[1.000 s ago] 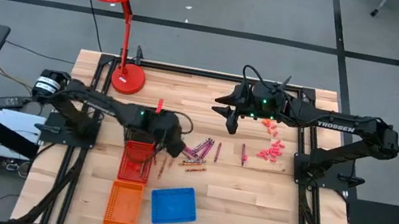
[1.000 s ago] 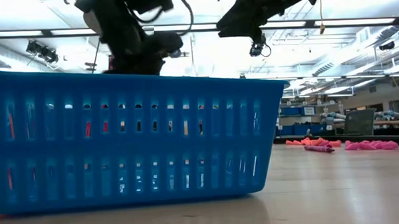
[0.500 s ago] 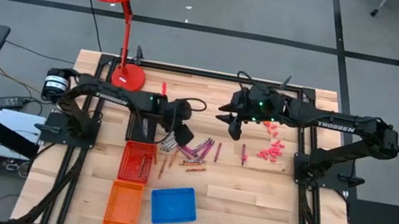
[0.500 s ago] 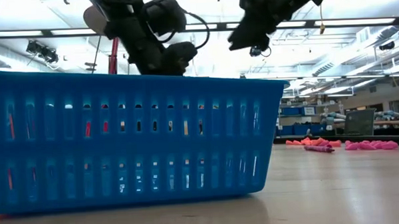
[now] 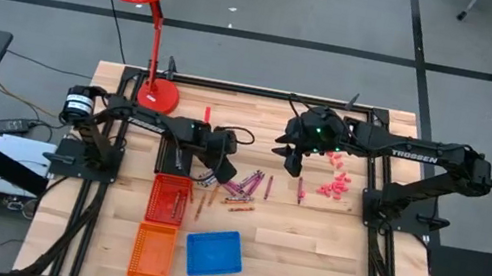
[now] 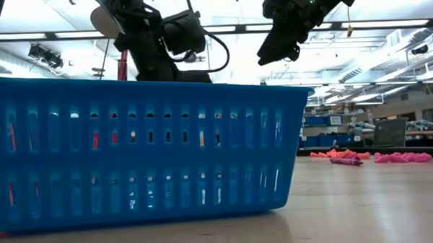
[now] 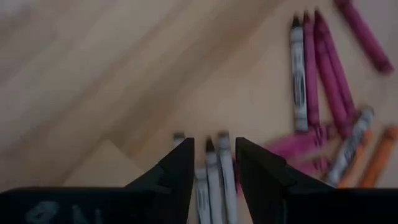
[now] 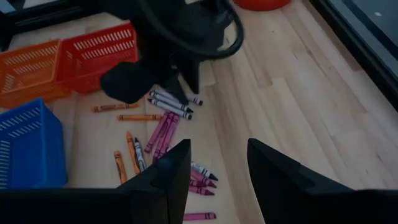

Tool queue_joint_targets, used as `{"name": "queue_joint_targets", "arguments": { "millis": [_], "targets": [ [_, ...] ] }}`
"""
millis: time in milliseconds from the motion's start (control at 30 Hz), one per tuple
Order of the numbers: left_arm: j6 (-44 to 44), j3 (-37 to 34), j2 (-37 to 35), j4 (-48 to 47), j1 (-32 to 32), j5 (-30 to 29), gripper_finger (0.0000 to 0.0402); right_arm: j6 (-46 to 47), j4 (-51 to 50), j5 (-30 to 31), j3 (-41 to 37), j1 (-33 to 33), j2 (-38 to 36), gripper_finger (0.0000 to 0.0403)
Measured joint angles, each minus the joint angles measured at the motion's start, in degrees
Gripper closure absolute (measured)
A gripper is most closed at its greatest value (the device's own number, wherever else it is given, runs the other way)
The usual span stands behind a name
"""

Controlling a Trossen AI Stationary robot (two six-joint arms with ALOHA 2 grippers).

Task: Sort crayons
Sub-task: Put the black crayon into the black bin

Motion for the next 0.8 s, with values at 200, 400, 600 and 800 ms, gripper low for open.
{"name": "queue_joint_targets", "arguments": {
  "millis": [200,400,600,800],
  "targets": [
    [-0.02,-0.01,0.82,-3.22,0.62,-1.29,0.0274,-0.02,0.05,0.0,0.0,0.26,0.0,0.0241],
    [0.0,-0.05,0.8,-4.62,0.88,-1.29,0.0274,1.13,0.03,-0.44,0.0,0.39,0.0,0.0241],
    [0.04,-0.52,1.43,-5.43,1.91,3.68,0.0274,2.87,1.34,-3.3,0.0,0.43,0.0,0.0241],
    [0.52,-0.91,1.81,-7.33,3.08,5.28,0.0274,0.94,2.73,-3.24,0.0,0.74,0.0,0.0241]
  ]
}}
